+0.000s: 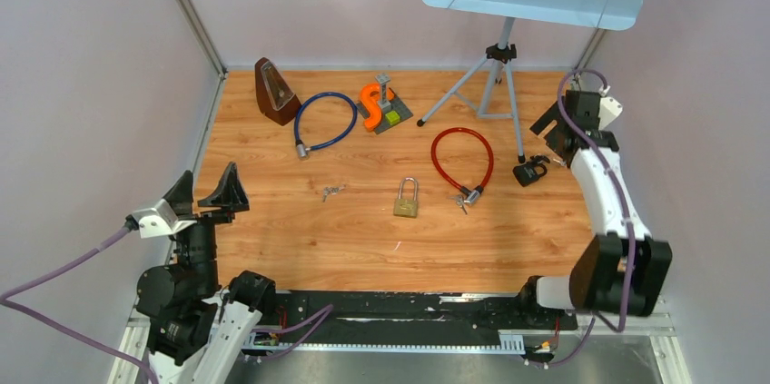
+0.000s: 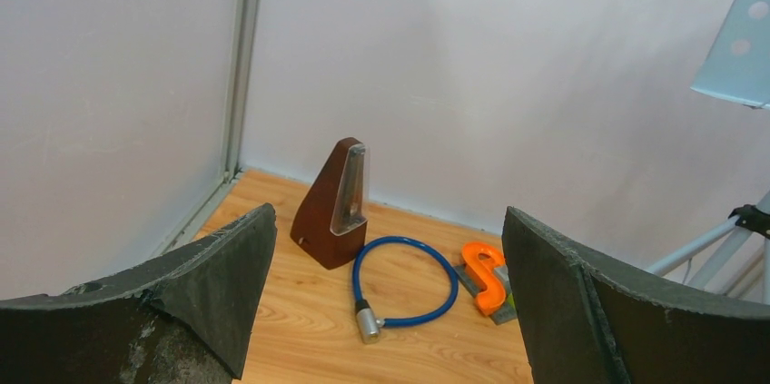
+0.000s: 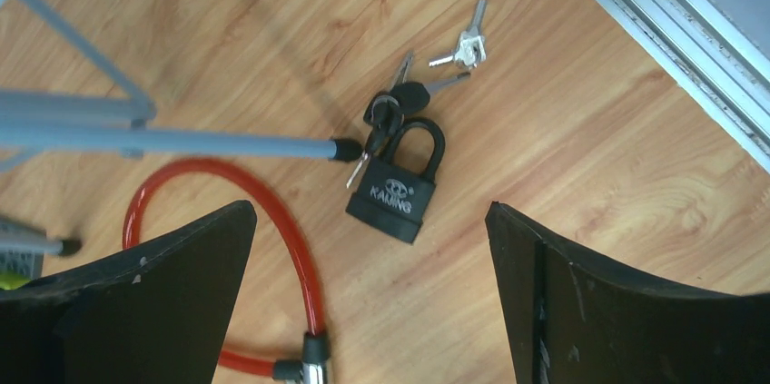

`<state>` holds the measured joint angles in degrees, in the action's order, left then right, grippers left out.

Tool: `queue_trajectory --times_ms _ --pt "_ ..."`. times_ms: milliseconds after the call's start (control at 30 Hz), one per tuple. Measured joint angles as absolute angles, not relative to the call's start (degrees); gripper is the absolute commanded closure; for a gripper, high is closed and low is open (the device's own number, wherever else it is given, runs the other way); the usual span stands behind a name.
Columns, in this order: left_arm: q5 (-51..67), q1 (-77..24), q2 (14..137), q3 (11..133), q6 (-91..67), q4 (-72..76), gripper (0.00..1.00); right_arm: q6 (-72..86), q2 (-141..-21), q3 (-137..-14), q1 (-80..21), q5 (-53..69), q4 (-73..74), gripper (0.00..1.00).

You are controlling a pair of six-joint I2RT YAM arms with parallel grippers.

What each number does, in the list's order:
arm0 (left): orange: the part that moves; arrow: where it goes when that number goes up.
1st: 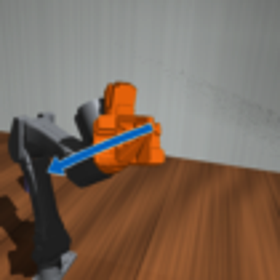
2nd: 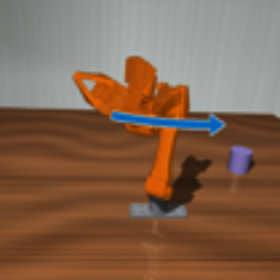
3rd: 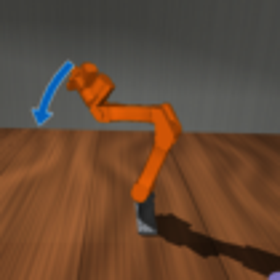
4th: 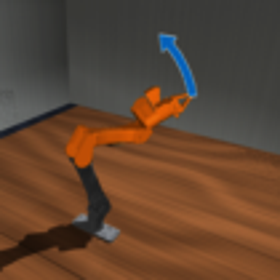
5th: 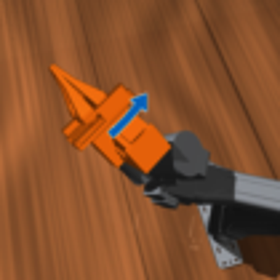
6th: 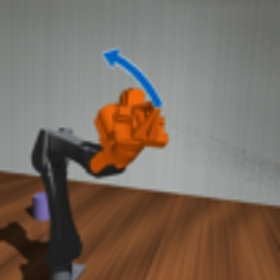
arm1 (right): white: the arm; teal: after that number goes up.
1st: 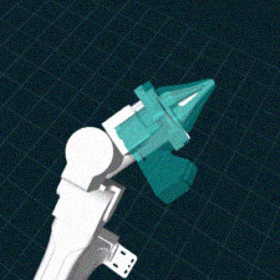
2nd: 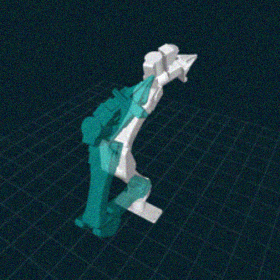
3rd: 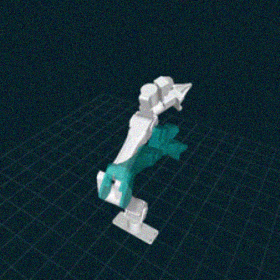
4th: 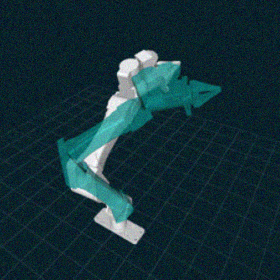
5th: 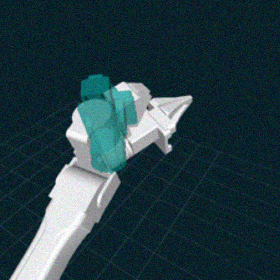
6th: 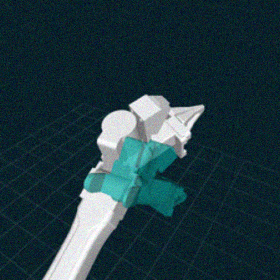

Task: Unlock with the key

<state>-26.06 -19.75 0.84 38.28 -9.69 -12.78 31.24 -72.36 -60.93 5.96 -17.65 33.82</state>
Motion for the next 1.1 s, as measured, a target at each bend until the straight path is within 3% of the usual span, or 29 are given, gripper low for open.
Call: queue_trajectory --times_ms 233,467,833,1100 --pt "-26.1 -19.8 0.8 38.3 -9.6 -13.6 0.0 36.6 -93.8 -76.8 13.4 -14.3 39.2 0.06" --pt "-26.3 -19.8 0.8 38.2 -9.4 -14.0 0.0 39.6 -109.1 -84.6 16.7 -15.1 41.9 0.22" --pt "-26.5 -19.8 0.8 37.8 -8.5 -14.0 0.0 41.0 -119.0 -88.4 18.2 -15.9 43.0 0.41" --pt "-26.5 -19.8 0.8 37.8 -8.3 -13.9 0.0 42.6 -118.8 -87.5 19.6 -16.6 43.5 0.74"
